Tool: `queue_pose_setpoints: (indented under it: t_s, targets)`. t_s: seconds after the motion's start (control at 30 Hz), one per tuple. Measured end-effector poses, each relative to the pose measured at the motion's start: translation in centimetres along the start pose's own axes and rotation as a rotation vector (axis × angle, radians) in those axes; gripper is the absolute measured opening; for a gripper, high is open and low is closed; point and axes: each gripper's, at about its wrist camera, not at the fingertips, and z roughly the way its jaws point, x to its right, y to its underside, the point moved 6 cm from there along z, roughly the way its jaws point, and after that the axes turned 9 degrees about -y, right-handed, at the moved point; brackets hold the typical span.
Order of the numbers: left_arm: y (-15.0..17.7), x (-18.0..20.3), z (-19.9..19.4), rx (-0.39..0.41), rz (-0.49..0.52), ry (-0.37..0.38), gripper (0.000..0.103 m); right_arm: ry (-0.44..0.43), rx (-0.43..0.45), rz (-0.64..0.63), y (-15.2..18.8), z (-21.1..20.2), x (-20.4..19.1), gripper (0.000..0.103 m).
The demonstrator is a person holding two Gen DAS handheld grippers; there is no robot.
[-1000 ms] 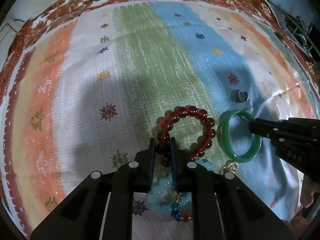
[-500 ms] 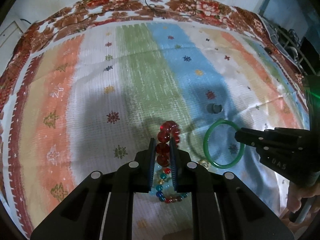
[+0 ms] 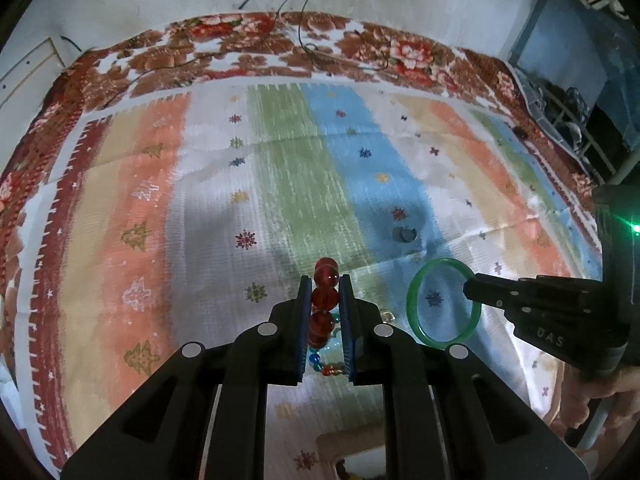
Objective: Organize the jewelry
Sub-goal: 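Carry red bracelet and jade bangle over the tin box with both tools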
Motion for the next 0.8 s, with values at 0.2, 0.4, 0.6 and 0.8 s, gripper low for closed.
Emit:
queue_pose_setpoints:
  t_s: [0.2,0.4,0.6,0.8]
  targets:
    - [0.2,0.5,-3.0,0.048,-0.016,0.025,0.013,-0.005,0.029,-0.014,0.6,-2.0,-1.1,0.009]
    - [1.3,1.2,-5.9,0.090,-0.020,0.054,0.013,-0.009,0.057,-0.066,1.7,-4.2,-3.0,0.009]
    - [2.7,1.1,-7.9,0.118,-0.021,0.054,0.013,0.005,0.070,-0.103,3.0,-5.5,-4.0,0.009]
    - [4.2,0.8,-9.7,0.140,-0.035,0.066,0.013,-0.011,0.076,-0.119,4.4,-6.4,-5.0,0.009]
